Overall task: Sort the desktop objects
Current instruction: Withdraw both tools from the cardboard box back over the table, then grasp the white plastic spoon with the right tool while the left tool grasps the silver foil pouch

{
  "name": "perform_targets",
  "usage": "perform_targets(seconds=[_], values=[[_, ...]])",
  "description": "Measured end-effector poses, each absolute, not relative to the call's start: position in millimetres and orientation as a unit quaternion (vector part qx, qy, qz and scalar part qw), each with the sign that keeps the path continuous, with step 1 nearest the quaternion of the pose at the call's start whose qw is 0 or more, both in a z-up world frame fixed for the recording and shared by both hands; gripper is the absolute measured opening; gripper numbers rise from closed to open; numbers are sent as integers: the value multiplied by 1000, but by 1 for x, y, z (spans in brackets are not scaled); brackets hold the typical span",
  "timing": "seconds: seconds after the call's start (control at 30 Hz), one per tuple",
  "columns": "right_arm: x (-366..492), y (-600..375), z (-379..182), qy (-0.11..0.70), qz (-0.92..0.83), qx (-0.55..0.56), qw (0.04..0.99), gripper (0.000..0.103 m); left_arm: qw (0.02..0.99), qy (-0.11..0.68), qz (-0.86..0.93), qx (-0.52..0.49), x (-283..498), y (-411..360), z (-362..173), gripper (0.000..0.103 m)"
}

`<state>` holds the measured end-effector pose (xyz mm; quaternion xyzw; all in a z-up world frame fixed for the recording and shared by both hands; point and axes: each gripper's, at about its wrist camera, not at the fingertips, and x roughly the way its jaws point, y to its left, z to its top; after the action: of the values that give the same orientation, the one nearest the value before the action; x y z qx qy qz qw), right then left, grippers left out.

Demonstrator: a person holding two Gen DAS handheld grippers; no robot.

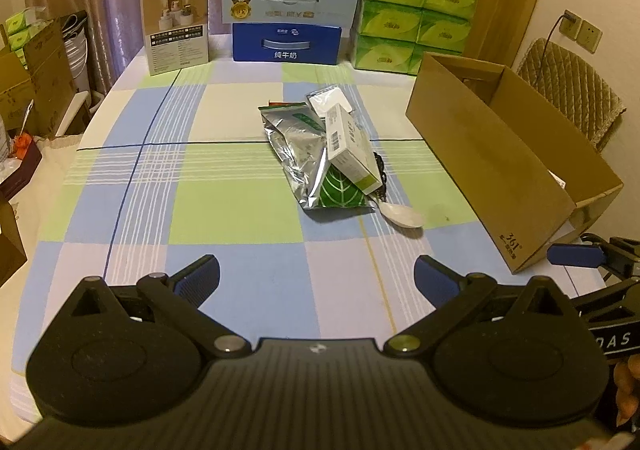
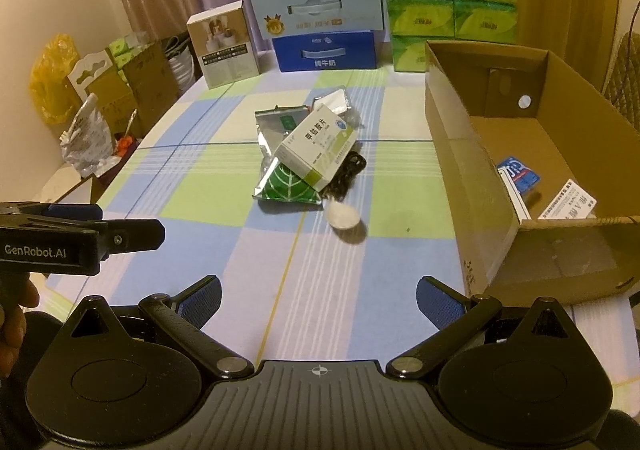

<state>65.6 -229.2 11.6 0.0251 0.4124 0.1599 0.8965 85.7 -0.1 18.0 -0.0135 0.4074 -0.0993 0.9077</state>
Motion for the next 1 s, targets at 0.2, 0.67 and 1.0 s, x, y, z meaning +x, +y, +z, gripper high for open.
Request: perform_targets(seconds=[0.2,0.67,1.0], values=[[76,-227,4,416,162,19,895,101,905,414,-96,-12,100,6,13,102],[113,-212,-22,400,175,-34,899,98,898,422,-122,20,143,1,-8,101],[148,-209,-51,410,189,-55,891,82,885,438,-154,25,189,-1,-39,95]])
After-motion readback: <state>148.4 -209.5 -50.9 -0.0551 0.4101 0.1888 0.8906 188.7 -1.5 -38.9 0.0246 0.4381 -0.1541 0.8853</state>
